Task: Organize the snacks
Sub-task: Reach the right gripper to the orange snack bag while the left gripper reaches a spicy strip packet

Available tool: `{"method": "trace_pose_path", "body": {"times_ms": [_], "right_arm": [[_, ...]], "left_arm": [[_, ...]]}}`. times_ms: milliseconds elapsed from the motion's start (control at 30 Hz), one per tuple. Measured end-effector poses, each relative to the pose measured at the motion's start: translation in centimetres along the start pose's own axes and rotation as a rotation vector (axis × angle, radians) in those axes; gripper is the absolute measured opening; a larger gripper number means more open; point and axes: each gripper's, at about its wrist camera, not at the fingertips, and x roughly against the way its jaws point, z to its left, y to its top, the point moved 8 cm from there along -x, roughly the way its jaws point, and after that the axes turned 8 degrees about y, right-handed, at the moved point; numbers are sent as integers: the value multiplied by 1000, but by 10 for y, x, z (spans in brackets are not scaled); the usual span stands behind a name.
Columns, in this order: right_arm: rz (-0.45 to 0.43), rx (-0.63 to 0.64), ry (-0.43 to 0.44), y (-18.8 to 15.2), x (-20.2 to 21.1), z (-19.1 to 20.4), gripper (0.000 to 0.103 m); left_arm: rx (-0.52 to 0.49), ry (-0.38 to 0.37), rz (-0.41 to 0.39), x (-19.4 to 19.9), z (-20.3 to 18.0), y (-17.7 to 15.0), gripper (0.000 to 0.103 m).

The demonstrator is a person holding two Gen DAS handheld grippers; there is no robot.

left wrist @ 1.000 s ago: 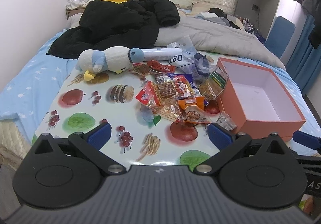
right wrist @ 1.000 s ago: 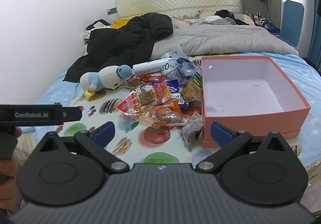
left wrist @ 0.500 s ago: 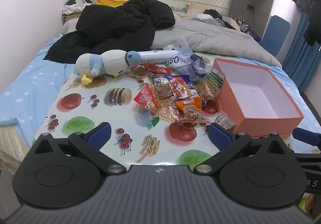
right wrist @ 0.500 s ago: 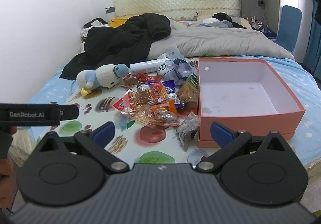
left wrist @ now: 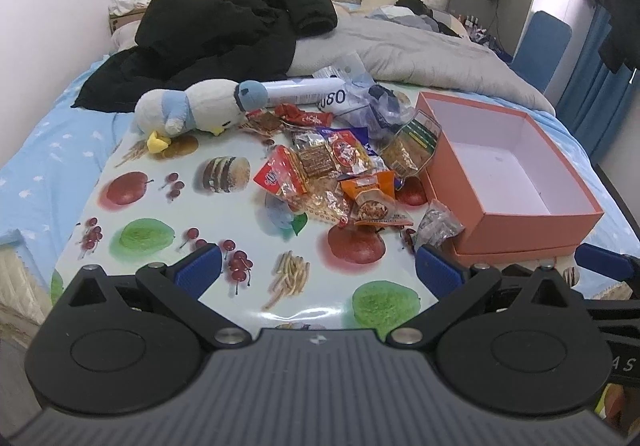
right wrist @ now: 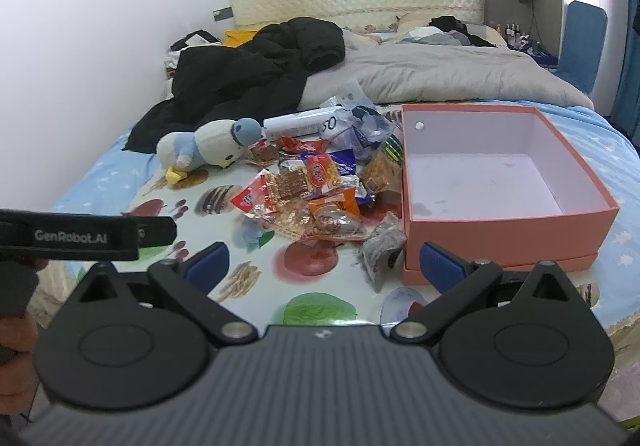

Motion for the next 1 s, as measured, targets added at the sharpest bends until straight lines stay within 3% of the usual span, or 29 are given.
{"method": "trace_pose_path", "body": {"times_ms": [133,200,300,467,667,833,1000], "right_arm": [[15,-23,-16,0,-5,-6,103],[28,-36,-24,0,-9,-11,103],[53,-42,-40,4,-19,-17,103],[53,0,-21,18,-31,-21,103],[57,-6,71,43,-41,-24,102],[126,20,104,55,-55,-32,102],[156,0,92,62,-63,-44,101]], "left_arm": [[-21,-41,6,-16,-3,10,103],[-80,-97,-1,-29,-9,20,103],[-140,-114,17,-45,-16,39,103],[-269,-86,4,-48,-37,76,103],[-393,-87,82,-40,-62,121,103],[-367,-39,183,-44,-73,167,103],[-344,-17,143,-54,-90,207,103]]}}
